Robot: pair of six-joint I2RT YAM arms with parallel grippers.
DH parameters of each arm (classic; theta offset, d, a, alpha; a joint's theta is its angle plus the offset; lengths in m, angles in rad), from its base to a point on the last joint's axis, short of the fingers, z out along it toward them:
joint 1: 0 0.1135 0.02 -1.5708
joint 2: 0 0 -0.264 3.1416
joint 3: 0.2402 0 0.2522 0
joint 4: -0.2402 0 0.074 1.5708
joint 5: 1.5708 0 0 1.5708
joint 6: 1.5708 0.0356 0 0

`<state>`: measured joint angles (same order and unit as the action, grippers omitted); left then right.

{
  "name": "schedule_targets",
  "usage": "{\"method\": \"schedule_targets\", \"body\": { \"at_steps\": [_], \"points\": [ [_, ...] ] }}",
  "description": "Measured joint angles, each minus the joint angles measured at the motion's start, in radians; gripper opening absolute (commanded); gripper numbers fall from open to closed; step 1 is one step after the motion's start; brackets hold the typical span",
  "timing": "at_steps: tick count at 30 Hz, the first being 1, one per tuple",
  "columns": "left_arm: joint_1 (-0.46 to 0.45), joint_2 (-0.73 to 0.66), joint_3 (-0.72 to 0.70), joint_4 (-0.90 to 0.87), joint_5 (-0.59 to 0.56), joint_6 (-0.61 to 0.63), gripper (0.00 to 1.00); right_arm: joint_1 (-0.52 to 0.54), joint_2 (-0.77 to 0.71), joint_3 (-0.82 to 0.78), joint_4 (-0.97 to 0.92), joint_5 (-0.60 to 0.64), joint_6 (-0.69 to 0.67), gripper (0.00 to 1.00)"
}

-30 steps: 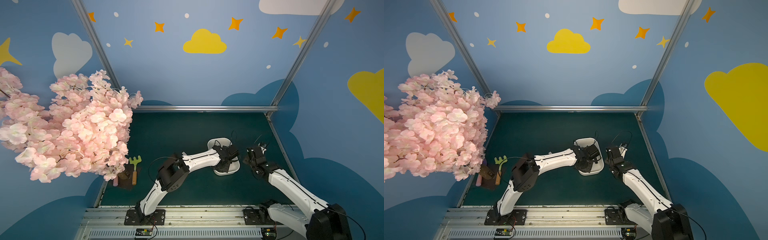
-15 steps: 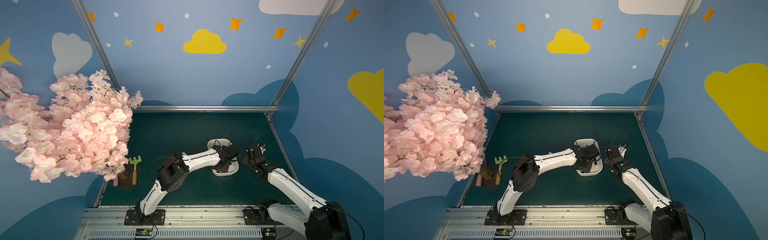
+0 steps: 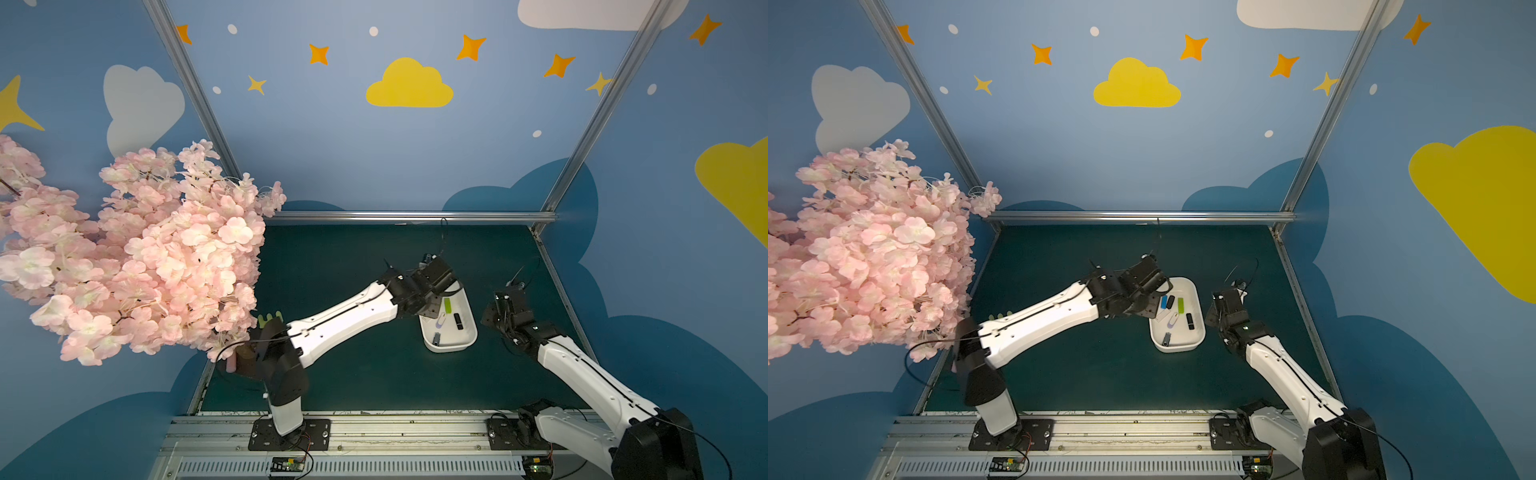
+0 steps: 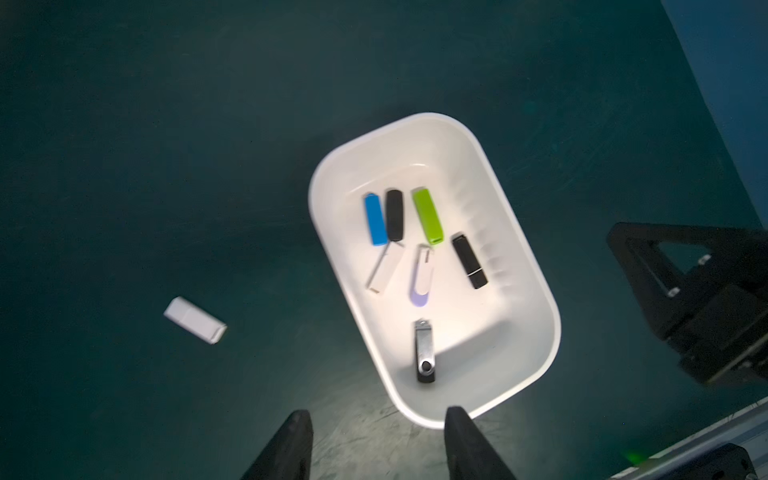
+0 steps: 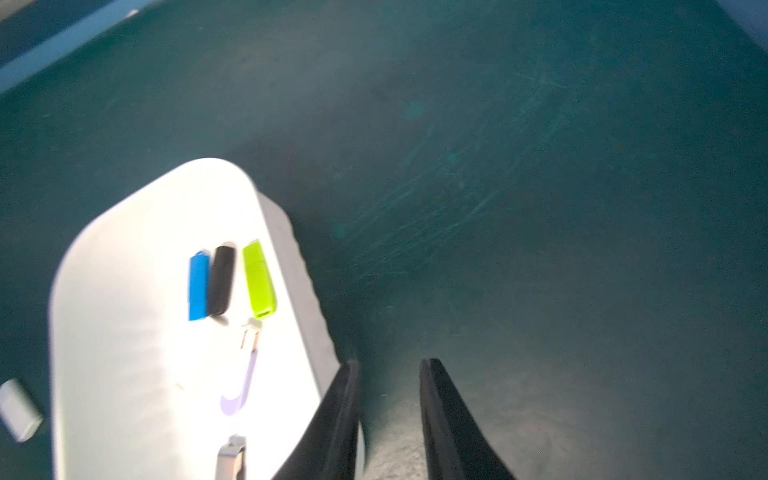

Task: Put the usb flash drive into the storage box
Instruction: Place the USB flash in the storage box, then pick up the USB flash from the center of the board.

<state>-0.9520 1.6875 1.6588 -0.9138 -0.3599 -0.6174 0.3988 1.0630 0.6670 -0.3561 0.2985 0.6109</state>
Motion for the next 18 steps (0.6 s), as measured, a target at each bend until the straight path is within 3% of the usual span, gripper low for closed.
{"method": "schedule_targets", "body": {
  "at_steps": [5, 9, 12, 18],
  "points": [
    [0.119, -0.356, -0.322, 0.01, -0.037, 0.0, 0.59, 0.092, 0.015, 0.031, 0.069, -0.128, -0.102, 0.28],
    [0.272, -0.599, -0.55, -0.012, -0.031, 0.01, 0.66, 0.233, 0.149, 0.164, 0.063, -0.214, -0.186, 0.3],
    [0.375, -0.743, -0.644, -0.043, -0.017, 0.026, 0.67, 0.317, 0.282, 0.31, 0.045, -0.262, -0.227, 0.36],
    [0.402, -0.826, -0.659, -0.084, 0.003, 0.049, 0.68, 0.419, 0.607, 0.627, -0.046, -0.322, -0.257, 0.39]
  ]
}}
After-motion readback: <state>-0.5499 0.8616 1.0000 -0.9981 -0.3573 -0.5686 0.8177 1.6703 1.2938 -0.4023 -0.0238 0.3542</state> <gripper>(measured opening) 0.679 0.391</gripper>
